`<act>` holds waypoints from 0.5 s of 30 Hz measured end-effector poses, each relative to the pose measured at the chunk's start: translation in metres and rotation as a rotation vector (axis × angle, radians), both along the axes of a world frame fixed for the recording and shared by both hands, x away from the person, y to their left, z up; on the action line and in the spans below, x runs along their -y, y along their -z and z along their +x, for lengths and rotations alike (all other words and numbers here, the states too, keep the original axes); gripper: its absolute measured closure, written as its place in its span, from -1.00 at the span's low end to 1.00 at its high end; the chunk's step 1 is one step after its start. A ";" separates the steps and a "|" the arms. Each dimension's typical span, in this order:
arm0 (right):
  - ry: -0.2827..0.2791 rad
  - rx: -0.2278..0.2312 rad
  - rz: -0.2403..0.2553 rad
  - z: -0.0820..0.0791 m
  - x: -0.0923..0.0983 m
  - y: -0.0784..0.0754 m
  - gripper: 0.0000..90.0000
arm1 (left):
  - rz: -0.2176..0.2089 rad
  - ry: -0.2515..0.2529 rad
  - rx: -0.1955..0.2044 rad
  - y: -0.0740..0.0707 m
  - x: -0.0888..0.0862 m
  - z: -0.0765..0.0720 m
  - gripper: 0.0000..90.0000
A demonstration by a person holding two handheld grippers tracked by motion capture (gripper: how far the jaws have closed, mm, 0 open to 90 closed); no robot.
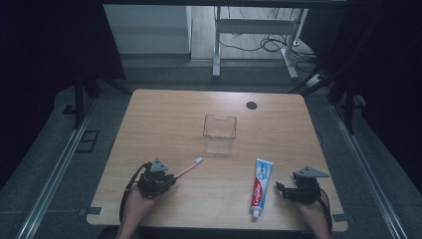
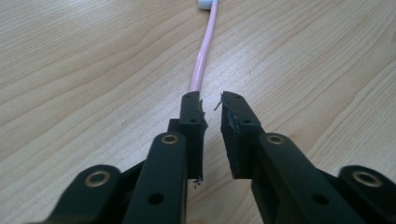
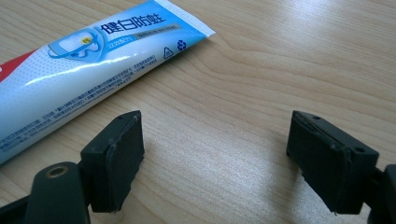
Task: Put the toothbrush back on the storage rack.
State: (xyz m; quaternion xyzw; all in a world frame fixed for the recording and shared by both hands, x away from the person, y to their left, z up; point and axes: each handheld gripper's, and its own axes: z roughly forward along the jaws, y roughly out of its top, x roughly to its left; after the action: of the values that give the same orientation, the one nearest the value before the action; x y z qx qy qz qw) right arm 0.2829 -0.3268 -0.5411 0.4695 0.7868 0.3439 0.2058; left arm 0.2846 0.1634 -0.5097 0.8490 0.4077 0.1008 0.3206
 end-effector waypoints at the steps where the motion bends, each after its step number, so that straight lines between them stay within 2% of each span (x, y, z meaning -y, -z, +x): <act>1: 0.000 0.000 0.000 0.000 0.000 0.000 -0.58 | 0.007 0.002 -0.005 -0.001 0.000 0.002 0.69; 8: -0.001 0.001 -0.002 0.000 0.000 0.000 -0.58 | 0.033 0.041 -0.050 -0.003 0.004 0.018 0.51; 15: -0.002 0.000 -0.001 0.000 0.000 0.000 -0.58 | 0.067 0.081 -0.084 -0.005 0.013 0.032 0.44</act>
State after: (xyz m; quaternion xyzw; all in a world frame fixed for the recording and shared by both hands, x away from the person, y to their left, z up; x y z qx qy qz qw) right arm 0.2829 -0.3269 -0.5411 0.4686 0.7873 0.3436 0.2060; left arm 0.3171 0.1503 -0.5046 0.8784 0.3827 0.0657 0.2785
